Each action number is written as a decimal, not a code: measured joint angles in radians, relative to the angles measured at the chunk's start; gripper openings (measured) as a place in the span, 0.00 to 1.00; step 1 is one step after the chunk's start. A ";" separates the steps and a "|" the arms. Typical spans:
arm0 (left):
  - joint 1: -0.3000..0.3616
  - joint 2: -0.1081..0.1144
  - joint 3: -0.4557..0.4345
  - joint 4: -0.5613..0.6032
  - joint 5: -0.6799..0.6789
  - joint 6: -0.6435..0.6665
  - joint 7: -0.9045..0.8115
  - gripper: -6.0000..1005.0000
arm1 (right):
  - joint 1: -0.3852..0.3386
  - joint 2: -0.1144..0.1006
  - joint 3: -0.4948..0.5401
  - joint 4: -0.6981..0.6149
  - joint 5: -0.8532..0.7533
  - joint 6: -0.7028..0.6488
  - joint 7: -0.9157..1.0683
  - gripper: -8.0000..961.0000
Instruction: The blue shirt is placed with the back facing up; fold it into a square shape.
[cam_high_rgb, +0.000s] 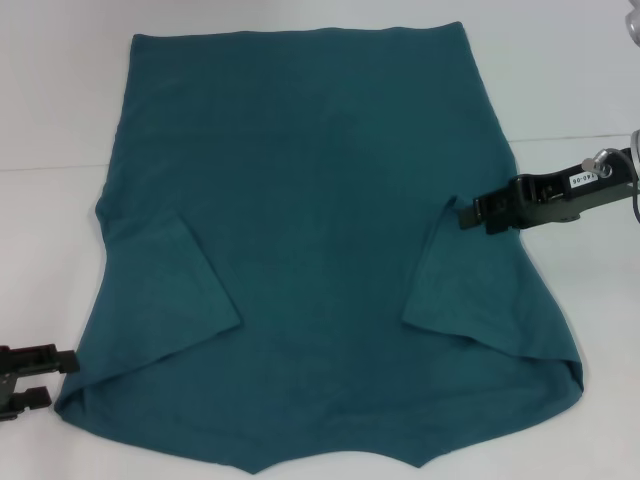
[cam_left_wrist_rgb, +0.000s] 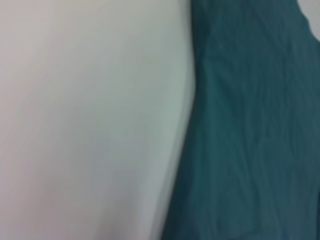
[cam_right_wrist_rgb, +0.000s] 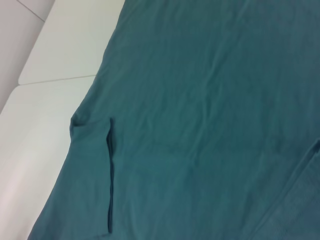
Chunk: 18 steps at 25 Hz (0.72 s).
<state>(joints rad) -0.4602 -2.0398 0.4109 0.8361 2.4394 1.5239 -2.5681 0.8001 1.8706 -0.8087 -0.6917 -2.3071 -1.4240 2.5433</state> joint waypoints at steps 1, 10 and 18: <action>0.000 0.000 0.000 -0.001 0.004 -0.005 -0.002 0.71 | -0.001 0.000 -0.001 0.000 0.000 0.000 0.000 0.56; 0.001 -0.001 0.001 -0.008 0.022 -0.036 -0.017 0.70 | -0.009 0.002 0.004 0.002 0.000 0.001 0.000 0.56; 0.000 -0.004 0.009 -0.035 0.025 -0.060 -0.019 0.70 | -0.012 0.002 0.005 0.001 0.000 0.005 0.000 0.56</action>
<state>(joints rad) -0.4601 -2.0433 0.4198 0.8007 2.4641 1.4634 -2.5868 0.7885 1.8730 -0.8038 -0.6902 -2.3071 -1.4194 2.5433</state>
